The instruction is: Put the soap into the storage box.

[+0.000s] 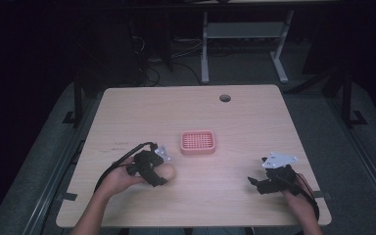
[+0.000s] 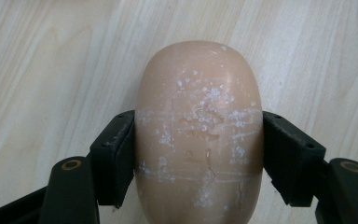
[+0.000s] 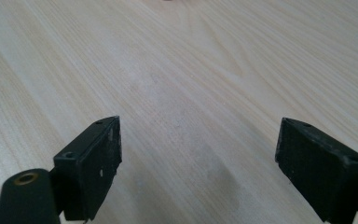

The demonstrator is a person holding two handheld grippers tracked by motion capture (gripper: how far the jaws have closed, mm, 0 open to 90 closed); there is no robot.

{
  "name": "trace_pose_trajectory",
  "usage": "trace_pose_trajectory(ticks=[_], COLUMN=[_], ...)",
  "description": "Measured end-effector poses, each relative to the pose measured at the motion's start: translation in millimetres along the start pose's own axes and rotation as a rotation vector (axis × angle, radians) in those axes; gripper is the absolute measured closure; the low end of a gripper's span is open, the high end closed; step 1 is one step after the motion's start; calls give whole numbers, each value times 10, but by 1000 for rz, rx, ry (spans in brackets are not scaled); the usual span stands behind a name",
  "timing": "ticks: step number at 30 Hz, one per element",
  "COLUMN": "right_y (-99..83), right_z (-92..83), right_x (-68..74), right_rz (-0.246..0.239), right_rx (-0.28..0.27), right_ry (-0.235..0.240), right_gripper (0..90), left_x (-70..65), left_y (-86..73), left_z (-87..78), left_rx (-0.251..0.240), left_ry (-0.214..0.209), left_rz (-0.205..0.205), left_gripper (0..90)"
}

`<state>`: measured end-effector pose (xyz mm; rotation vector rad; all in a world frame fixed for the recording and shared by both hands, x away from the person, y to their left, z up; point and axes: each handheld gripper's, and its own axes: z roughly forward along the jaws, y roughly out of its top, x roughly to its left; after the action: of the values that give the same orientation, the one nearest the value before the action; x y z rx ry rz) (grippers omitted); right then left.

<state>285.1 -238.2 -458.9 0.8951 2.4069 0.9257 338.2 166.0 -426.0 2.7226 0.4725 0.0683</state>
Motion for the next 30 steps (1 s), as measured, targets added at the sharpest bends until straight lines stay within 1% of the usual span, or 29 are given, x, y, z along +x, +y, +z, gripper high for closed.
trace_pose_trajectory(ticks=[4,5,6,9,11,12,13,17,19,20,22,25,27,29,30], right_y=[-3,-2,0,6,9,10,9,1,-2,-4,-3,0,2,3,4], right_z=[-3,-2,0,7,13,16,17,17,13,13,14,17,19,20,19], right_x=[-7,-9,-8,0,1,1,1,-6,-12,-16,-19,-17,-16,-16,-14], right_rz=[-1,0,1,3,-3,-4,-1,8,11,10,11,9,6,4,6], right_rx=[-2,-2,-3,-2,-1,-2,0,-4,-2,-3,-5,-4,-6,-7,-7], right_ry=[-3,-4,-3,-1,0,-1,0,2,1,0,0,2,1,2,4], right_gripper=[138,138,138,138,138,138,138,138,138,138,138,138,138,138,138], left_x=[13,25,30,53,73,83,89,116,133,138,151,165,183,198,202], left_y=[41,50,59,93,118,132,147,213,250,269,308,366,392,413,422], left_z=[-13,-16,-19,-22,-22,-16,-10,20,27,32,36,31,32,36,44], left_rx=[1,-4,-8,-13,-13,-17,-14,-3,-6,-6,3,6,3,9,5], left_ry=[-1,4,1,3,-9,-7,-8,-12,-14,-18,-15,-18,-29,-25,-24], left_rz=[1,7,-1,3,2,3,-1,13,20,16,30,38,34,40,35], left_gripper=[322,322,323,323,323,322,323,322,323,322,323,323,323,323,323])
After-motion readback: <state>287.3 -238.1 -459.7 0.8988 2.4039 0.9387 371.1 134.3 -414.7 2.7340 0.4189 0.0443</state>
